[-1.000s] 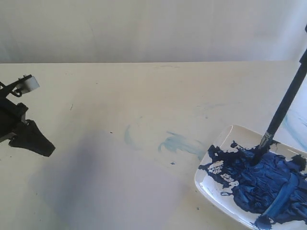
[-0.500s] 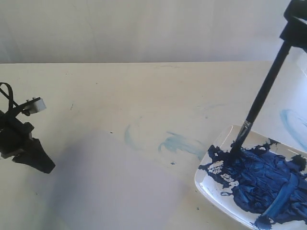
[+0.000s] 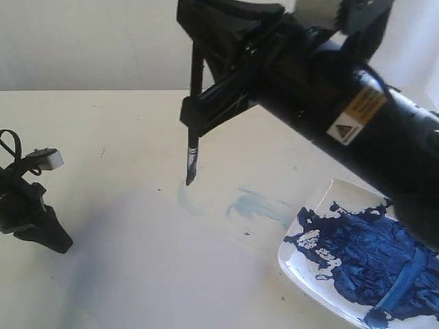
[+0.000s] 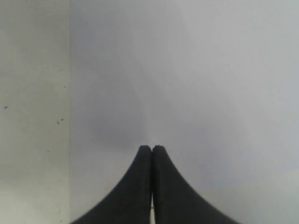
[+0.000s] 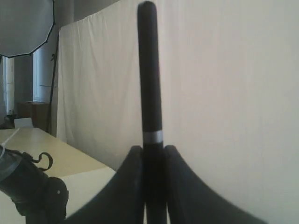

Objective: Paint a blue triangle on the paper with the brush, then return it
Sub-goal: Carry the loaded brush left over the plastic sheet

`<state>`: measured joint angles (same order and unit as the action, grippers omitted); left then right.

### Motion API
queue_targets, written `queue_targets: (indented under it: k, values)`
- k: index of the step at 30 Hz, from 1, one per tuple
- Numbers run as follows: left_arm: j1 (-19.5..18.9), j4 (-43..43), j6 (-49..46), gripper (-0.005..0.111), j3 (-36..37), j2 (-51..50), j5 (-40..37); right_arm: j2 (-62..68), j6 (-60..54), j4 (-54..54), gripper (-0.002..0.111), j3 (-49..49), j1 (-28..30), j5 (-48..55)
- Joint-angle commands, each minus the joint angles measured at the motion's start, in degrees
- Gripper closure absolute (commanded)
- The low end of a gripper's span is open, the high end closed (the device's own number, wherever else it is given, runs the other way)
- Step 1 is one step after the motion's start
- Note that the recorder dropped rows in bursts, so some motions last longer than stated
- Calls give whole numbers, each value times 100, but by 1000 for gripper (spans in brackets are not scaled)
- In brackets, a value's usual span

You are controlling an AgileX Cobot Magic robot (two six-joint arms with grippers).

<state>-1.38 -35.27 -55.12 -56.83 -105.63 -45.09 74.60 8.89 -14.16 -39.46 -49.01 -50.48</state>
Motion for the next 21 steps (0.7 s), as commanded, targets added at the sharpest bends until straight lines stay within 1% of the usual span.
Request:
queue_targets:
  k: [1, 6, 9, 14, 18, 21]
  values:
    - [-15, -25, -12, 107, 31, 6, 21, 671, 202, -108, 108, -294, -179, -296]
    - [-15, -25, -12, 107, 193, 6, 246, 1212, 234, -95, 108, -618, -400, -510]
    - [-15, -25, -12, 107, 252, 6, 351, 1455, 494, -95, 108, -799, -506, -549]
    - [-15, 3, -12, 107, 286, 6, 373, 1768, 838, -81, 108, -1046, -520, -549]
    - [-15, 84, -23, 107, 286, 6, 418, 1980, 1173, -82, 108, -1093, -520, -565]
    - [-15, 103, -23, 107, 286, 6, 452, 2150, 1226, -82, 108, -1105, -520, -592]
